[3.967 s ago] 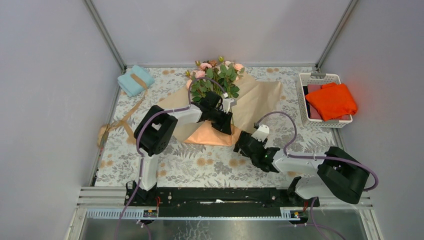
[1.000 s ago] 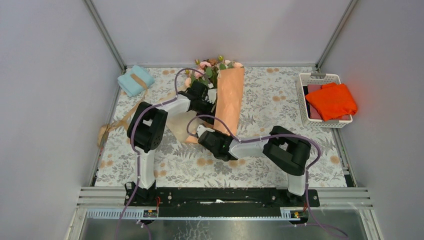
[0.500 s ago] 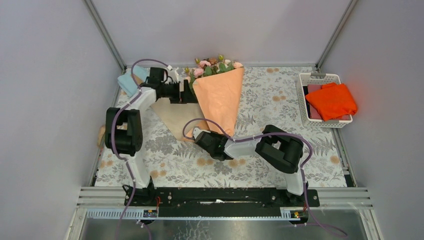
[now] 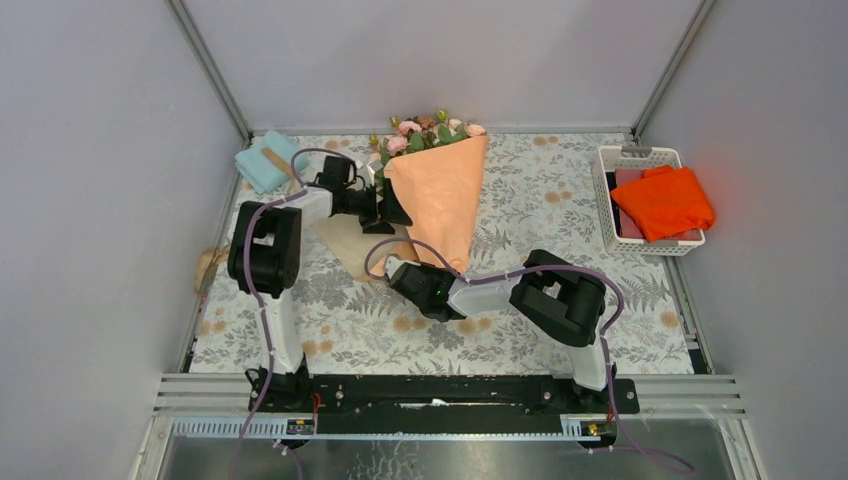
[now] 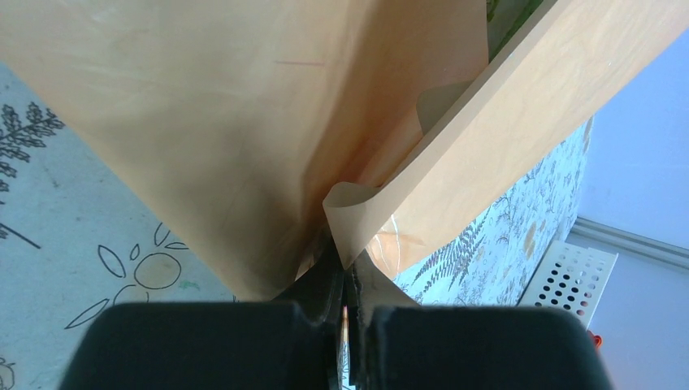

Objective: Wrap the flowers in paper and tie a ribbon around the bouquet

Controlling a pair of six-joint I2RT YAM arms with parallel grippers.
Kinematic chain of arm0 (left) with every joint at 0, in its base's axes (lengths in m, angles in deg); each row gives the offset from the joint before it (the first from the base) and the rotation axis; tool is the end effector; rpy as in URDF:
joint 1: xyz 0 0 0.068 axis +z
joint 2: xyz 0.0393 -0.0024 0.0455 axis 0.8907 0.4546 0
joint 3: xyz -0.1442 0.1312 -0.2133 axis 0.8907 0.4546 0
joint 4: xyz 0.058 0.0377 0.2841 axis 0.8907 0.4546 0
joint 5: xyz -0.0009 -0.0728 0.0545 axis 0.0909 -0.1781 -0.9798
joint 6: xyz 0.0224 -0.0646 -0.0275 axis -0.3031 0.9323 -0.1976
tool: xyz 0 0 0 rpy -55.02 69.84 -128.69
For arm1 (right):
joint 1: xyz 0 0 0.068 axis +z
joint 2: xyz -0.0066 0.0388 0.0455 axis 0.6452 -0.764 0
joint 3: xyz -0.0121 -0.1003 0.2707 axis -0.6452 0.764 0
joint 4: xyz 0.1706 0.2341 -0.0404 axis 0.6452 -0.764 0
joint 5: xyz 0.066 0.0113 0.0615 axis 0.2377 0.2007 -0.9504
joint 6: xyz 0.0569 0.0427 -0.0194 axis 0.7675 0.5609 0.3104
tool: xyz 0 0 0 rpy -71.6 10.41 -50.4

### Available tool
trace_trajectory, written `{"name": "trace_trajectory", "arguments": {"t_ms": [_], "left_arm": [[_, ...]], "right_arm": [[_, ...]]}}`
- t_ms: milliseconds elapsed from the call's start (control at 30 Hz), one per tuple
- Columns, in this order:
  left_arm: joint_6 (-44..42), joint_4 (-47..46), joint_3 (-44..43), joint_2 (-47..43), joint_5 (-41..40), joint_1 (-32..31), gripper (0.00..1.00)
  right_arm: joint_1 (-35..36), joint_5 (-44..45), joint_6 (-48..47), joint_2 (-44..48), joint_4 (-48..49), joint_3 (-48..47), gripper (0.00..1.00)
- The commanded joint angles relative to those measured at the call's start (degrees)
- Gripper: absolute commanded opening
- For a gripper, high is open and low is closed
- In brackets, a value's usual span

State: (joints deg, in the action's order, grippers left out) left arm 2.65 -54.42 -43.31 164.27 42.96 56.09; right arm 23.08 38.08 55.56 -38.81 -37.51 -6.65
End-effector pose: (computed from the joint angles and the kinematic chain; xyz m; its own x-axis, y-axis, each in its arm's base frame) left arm 0.4404 -0.1018 0.1364 -0.9468 -0.1110 -0.3020 0.1922 0.5575 -0.8076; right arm 0.2272 0.3594 0.0929 -0.1201 -0.9305 -0.3461 -0.5814 0.3485 -0.7353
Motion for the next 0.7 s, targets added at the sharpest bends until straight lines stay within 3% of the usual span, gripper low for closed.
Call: {"name": "trace_trajectory", "arguments": {"t_ms": [0, 133, 167, 200, 233, 300, 400, 533, 667], "left_arm": [[1.67, -8.14, -0.54, -0.47, 2.63, -3.22, 0.78], [3.08, -11.04, -1.66, 1.06, 4.38, -3.32, 0.49], [3.03, -10.79, -2.05, 1.52, 4.43, -3.32, 0.33], [2.99, -10.36, -2.28, 1.89, 4.43, -3.32, 0.05], [2.71, -9.22, -2.43, 2.22, 4.25, -3.28, 0.00], [0.91, -5.16, -2.61, 2.52, 3.35, -2.77, 0.00], [-2.36, -1.00, -2.05, 3.35, -1.86, -0.64, 0.00], [-2.70, -0.35, -0.52, 5.84, -5.08, 0.68, 0.00], [-2.95, -0.59, 0.39, 7.80, -5.50, 0.63, 0.00]], "right_arm": [[0.54, -2.71, -0.46, -0.98, -0.27, -1.21, 0.00], [0.68, -2.76, -1.12, -0.91, -0.20, -1.15, 0.00], [0.76, -2.85, -1.29, -0.88, -0.11, -1.05, 0.00], [0.72, -2.93, -1.52, -0.84, -0.10, -1.04, 0.00], [0.79, -2.85, -1.72, -0.89, -0.21, -1.04, 0.00], [0.87, -2.66, -1.86, -0.90, -2.17, -1.39, 0.01], [1.27, -3.24, -0.52, 1.02, -6.01, -1.95, 0.15], [1.60, -10.33, 3.24, 7.54, -11.53, -1.69, 0.41], [1.60, -20.13, 6.62, 16.90, -17.80, -0.78, 0.51]]}}
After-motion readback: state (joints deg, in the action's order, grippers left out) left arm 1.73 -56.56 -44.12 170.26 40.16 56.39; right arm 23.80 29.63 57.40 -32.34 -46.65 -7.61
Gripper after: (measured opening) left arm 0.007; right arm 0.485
